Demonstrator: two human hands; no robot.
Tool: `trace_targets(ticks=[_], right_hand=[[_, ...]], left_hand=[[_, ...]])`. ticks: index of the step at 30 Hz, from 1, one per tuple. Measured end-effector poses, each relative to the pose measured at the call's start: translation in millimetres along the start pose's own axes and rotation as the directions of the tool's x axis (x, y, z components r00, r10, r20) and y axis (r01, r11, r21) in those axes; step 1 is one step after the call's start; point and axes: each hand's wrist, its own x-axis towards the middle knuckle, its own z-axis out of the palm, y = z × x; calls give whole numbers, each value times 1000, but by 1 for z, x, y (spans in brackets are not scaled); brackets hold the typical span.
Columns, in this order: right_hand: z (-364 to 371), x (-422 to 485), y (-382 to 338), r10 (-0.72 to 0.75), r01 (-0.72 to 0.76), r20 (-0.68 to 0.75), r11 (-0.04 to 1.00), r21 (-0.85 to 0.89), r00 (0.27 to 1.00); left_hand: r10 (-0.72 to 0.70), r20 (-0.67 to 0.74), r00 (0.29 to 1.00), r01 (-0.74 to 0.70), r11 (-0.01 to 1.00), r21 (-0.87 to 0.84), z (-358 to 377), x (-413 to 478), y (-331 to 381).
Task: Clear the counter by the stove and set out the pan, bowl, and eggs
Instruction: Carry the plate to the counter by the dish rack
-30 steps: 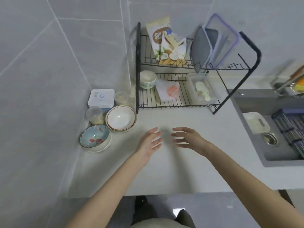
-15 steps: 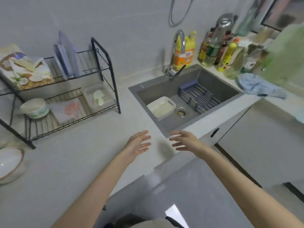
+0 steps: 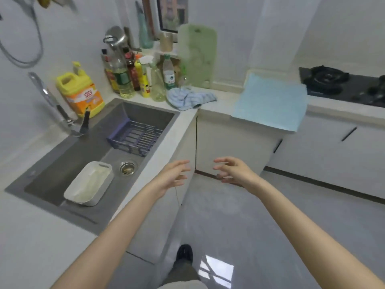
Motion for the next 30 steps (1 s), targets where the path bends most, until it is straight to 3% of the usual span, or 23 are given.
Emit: trace_targets(ticks=[5, 10, 17, 22, 30], right_hand=[[-92, 15, 16, 50, -30, -212, 995, 94, 976], [-161, 31, 22, 106, -53, -348, 986, 159, 931], [-272, 47, 26, 198, -38, -577, 960, 278, 793], [-338, 40, 40, 269, 9, -689, 928, 372, 673], [-447, 24, 73, 302, 57, -764, 913, 403, 570]], left_hand=[[3, 231, 973, -48, 981, 189, 81, 83, 59], [-2, 342, 940, -90, 963, 253, 139, 150, 104], [21, 550, 835, -231, 921, 315, 245, 237, 189], [-44, 662, 749, -278, 885, 374, 332, 267, 226], [-79, 750, 657, -341, 856, 389, 479, 300, 259]])
